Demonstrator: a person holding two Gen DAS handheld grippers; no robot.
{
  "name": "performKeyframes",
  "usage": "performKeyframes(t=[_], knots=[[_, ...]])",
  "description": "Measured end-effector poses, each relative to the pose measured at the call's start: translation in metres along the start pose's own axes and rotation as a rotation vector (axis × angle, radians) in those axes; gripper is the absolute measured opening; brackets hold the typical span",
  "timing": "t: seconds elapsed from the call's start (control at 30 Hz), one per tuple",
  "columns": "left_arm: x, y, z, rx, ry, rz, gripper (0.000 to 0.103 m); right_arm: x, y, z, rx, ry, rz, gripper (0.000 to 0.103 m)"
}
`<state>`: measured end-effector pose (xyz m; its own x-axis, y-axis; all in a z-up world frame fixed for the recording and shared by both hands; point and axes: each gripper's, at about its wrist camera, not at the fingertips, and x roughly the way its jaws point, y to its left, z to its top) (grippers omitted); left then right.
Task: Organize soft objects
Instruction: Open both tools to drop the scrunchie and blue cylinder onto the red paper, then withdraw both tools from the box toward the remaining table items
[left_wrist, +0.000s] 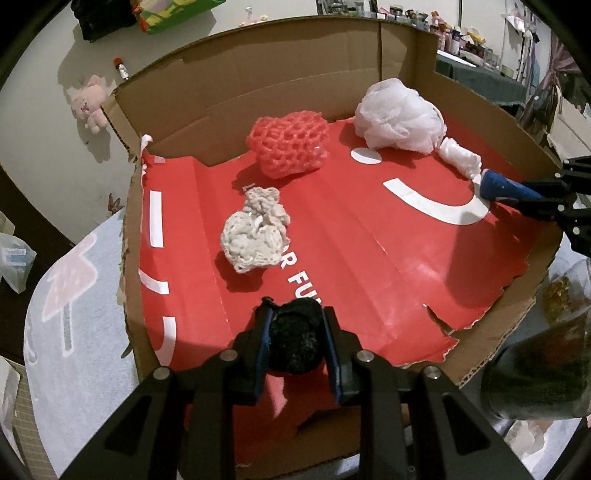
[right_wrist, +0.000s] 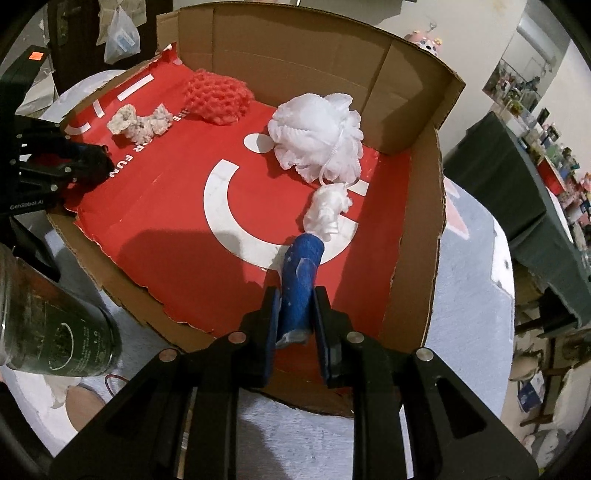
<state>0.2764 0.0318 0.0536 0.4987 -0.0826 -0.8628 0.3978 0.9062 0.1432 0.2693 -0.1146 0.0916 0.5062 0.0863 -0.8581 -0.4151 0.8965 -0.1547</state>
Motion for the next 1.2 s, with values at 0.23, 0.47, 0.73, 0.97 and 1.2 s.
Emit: performKeyframes(t=[0.23, 0.47, 0.73, 0.97, 1.2], knots=[[0.001, 0.001, -0.001, 0.001, 0.001, 0.000, 0.032, 0.002, 0.004, -0.002, -0.032, 0.006, -0.008, 0.020], [-0.001, -0.001, -0.002, 0.009, -0.007, -0.006, 0.041, 0.002, 0.003, -0.001, -0.030, 0.012, -0.003, 0.021], [-0.019, -0.005, -0.005, 0.014, -0.061, -0.013, 0.058, -0.012, -0.003, 0.000, 0.003, -0.007, 0.006, 0.021], [-0.058, -0.009, -0.013, -0.018, -0.166, -0.017, 0.072, -0.048, -0.006, -0.003, 0.054, -0.076, 0.028, 0.022], [-0.113, -0.020, -0.032, -0.068, -0.301, -0.029, 0.083, -0.102, 0.008, -0.023, 0.082, -0.208, 0.044, 0.074]])
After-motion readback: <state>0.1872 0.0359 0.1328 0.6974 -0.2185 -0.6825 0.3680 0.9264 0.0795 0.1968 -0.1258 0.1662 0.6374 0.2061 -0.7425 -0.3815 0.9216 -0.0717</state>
